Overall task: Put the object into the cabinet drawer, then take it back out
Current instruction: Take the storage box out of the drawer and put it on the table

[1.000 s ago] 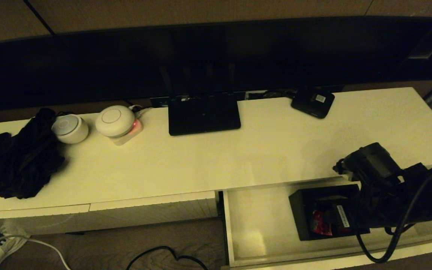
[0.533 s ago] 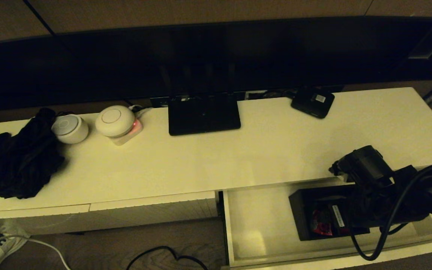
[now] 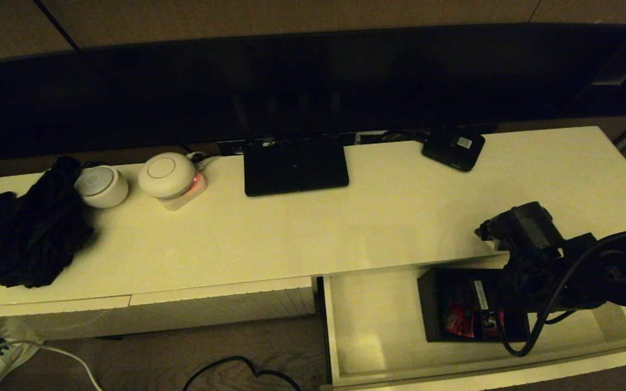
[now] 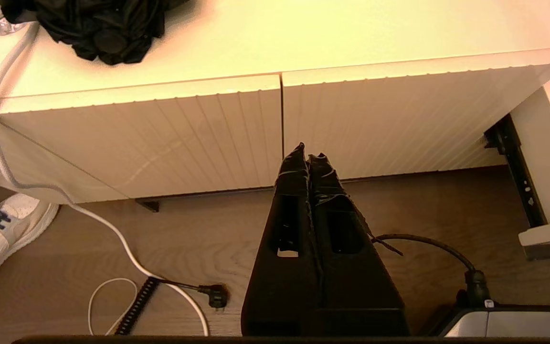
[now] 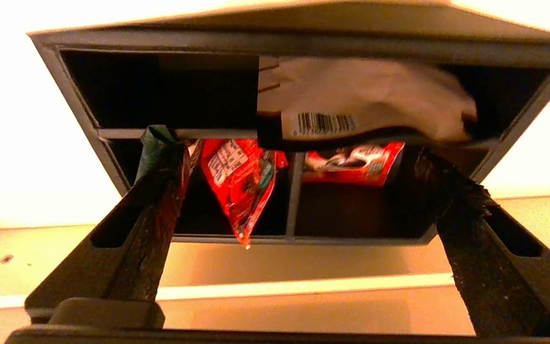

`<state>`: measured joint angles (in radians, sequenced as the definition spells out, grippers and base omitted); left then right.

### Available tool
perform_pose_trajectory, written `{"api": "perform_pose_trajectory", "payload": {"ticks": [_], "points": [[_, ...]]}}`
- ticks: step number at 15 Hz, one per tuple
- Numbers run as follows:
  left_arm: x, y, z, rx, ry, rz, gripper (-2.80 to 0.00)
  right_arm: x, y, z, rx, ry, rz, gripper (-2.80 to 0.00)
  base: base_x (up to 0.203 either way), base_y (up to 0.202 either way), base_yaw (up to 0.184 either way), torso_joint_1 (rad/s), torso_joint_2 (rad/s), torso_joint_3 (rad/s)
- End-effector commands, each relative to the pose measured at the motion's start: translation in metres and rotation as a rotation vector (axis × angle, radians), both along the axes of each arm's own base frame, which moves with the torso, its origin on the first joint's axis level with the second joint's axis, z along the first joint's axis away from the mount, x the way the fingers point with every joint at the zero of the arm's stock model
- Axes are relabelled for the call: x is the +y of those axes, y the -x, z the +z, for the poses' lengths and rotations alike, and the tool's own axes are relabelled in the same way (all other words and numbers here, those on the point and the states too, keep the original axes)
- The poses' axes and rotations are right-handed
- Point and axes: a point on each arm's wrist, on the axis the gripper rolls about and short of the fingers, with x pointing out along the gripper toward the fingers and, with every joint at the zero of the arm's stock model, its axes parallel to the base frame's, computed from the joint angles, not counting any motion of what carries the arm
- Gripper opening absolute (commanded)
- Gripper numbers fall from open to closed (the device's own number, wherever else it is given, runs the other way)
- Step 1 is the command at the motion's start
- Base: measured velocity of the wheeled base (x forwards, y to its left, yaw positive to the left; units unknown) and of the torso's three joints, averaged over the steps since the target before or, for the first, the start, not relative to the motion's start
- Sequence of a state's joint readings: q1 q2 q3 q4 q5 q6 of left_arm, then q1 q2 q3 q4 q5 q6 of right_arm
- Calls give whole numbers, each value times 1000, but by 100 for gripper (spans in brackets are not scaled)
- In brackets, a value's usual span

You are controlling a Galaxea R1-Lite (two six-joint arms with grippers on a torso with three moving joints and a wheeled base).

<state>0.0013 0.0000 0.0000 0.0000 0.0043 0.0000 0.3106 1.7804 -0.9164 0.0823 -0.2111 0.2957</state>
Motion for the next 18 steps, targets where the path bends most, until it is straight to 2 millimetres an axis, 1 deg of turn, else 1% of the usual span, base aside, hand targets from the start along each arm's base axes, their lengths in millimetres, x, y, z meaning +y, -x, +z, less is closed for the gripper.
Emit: {"api": "perform_pose_trajectory", "payload": {"ticks": [1, 4, 9, 18], "points": [[0, 0, -1, 3, 0, 0, -280, -1, -1, -2, 3, 0, -6, 0, 0, 0, 0, 0, 0, 0], [0, 0, -1, 3, 0, 1, -280, -1, -1, -6, 20, 6, -6, 0, 0, 0, 0, 0, 0, 0], [0, 0, -1, 3, 0, 1, -280, 0, 4, -7, 35, 4, 0, 0, 0, 0, 0, 0, 0, 0], [0, 0, -1, 3, 0, 1, -280, 3, 0, -12, 49, -29, -10, 0, 0, 0, 0, 0, 0, 0]]}}
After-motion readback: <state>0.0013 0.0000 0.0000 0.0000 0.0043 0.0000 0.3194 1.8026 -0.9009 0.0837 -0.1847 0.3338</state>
